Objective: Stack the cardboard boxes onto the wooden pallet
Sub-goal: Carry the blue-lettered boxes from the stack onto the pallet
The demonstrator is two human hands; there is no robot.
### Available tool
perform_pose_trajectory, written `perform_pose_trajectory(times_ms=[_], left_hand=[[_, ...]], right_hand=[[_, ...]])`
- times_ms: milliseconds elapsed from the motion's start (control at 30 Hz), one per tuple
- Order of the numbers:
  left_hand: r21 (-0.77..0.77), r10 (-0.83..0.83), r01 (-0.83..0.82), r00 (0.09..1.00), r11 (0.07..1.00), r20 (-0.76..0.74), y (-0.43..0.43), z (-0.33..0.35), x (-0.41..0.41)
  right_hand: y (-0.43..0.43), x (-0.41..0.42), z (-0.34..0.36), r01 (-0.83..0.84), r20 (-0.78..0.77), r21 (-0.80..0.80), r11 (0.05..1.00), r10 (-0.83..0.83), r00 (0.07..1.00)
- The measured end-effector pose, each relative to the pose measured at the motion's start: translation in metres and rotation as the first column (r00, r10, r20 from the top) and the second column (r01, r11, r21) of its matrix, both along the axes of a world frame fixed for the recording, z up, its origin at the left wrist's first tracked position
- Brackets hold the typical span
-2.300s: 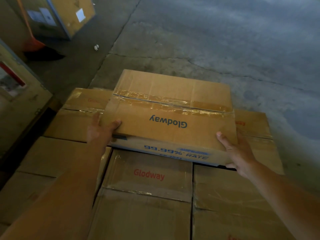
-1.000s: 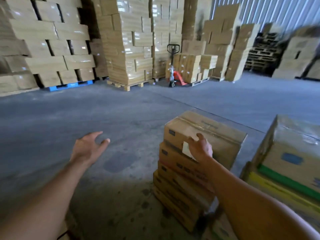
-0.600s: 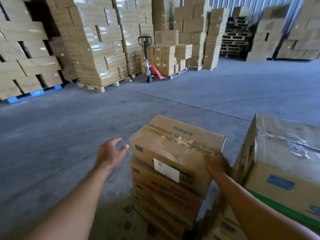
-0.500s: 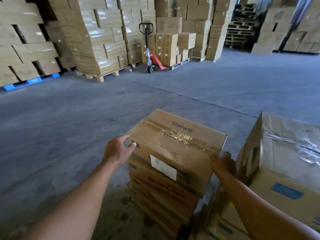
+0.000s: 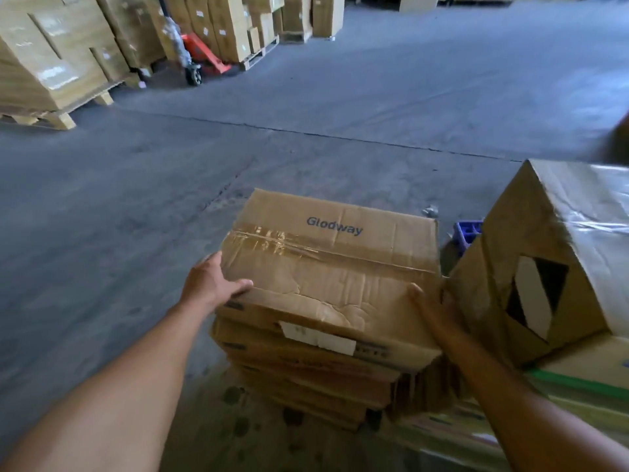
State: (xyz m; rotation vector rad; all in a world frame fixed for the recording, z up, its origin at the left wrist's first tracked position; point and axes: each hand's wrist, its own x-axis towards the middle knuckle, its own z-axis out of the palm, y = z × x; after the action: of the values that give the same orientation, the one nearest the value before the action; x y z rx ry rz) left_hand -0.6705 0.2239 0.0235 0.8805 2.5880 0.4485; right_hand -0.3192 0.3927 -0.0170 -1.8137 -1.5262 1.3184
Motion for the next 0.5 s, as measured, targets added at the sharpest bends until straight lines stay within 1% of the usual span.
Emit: perform_pose_trajectory(times_ms=[67,167,200,267,367,433,500], left_hand=[[-0.01,-0.01,0.011,0.996,1.0,0.083,0.008,-0.009,-0.022],[-0.033,-0.032,0.042,0.964,0.999,0.264,0.015,-0.014,-0.05],[-0.017,-0.041,0.049,0.95,0.999,0.311,0.015,-0.017,-0.055],[0.011,-0.019,0.016,0.925,1.0,0.378,0.012,-0.025,-0.06],[0.001,0.06,-0.07,0.867,0.998,0.494,0.008,-0.029,-0.062],[0.032,0.063,-0.097,0.832,0.995,0.551,0.006,-0.028,-0.062],[0.111,0.04,-0.12,0.837,0.986,0.546,0.003,-0.027,-0.059]], right_hand=[[0.001,-0.004,-0.002,0.038,0.027,0.015,0.999,-0.039,0.999],[-0.002,-0.006,0.001,0.069,0.01,-0.009,0.998,-0.069,0.998],[-0.006,-0.004,0.003,0.076,-0.01,-0.044,0.996,-0.076,0.997],[-0.017,0.001,0.005,0.123,-0.051,-0.174,0.977,-0.133,0.99],[-0.03,0.001,0.009,0.2,-0.112,-0.384,0.901,-0.261,0.959],[-0.031,0.0,0.01,0.222,-0.111,-0.423,0.878,-0.294,0.949],[-0.029,-0.001,0.012,0.2,-0.122,-0.408,0.891,-0.27,0.955]])
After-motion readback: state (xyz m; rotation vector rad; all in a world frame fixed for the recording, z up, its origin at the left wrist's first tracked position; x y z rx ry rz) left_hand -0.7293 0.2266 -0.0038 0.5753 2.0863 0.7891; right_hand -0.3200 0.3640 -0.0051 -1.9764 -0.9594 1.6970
